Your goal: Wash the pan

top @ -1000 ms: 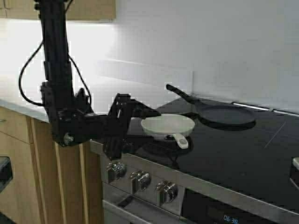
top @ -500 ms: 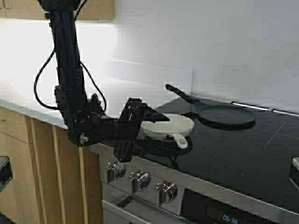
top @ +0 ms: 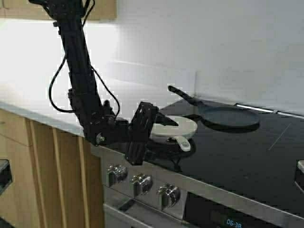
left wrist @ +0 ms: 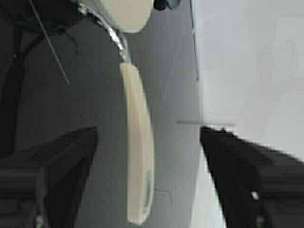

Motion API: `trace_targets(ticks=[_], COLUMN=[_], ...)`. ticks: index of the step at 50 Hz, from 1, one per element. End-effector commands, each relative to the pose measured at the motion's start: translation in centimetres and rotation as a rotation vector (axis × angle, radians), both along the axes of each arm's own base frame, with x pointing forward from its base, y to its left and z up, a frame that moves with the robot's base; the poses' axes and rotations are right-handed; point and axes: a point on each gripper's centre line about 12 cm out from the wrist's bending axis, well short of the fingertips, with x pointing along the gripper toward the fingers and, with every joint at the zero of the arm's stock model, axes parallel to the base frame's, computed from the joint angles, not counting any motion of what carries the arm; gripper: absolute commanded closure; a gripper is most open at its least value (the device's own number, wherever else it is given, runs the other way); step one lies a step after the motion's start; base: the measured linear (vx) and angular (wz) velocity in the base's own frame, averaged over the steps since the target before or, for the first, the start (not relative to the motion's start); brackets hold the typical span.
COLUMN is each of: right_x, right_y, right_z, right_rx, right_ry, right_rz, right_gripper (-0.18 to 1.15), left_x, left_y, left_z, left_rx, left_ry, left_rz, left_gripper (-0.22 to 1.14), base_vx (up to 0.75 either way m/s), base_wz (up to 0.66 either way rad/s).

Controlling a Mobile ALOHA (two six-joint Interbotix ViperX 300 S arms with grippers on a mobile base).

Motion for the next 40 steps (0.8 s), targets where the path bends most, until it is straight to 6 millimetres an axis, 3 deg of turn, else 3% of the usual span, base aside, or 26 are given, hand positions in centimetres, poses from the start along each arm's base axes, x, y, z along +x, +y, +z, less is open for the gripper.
trace_targets(ticks=[1, 18, 40], right_x=[0.2, 0.3, 0.3], right_y=[0.0, 0.0, 0.0], right_z=[0.3, 0.2, 0.2], right_rx=[-0.003, -0.001, -0.002], right_ry=[-0.006, 0.000, 0.001], right_rz=[0.002, 0.002, 0.002], right_gripper=[0.90, 0.90, 0.90], left_x=[1.1, 2.6, 3.6], left_y=[-1.8, -4.2, -5.2], left_z=[1.4, 1.4, 0.1], left_rx=[0.001, 0.017, -0.008], left_ry=[-0.025, -0.025, -0.012], left_rz=[-0.012, -0.007, 0.031], left_gripper=[-0.07, -0.07, -0.07], base_vx=[0.00, 0.00, 0.00], base_wz=[0.00, 0.00, 0.00])
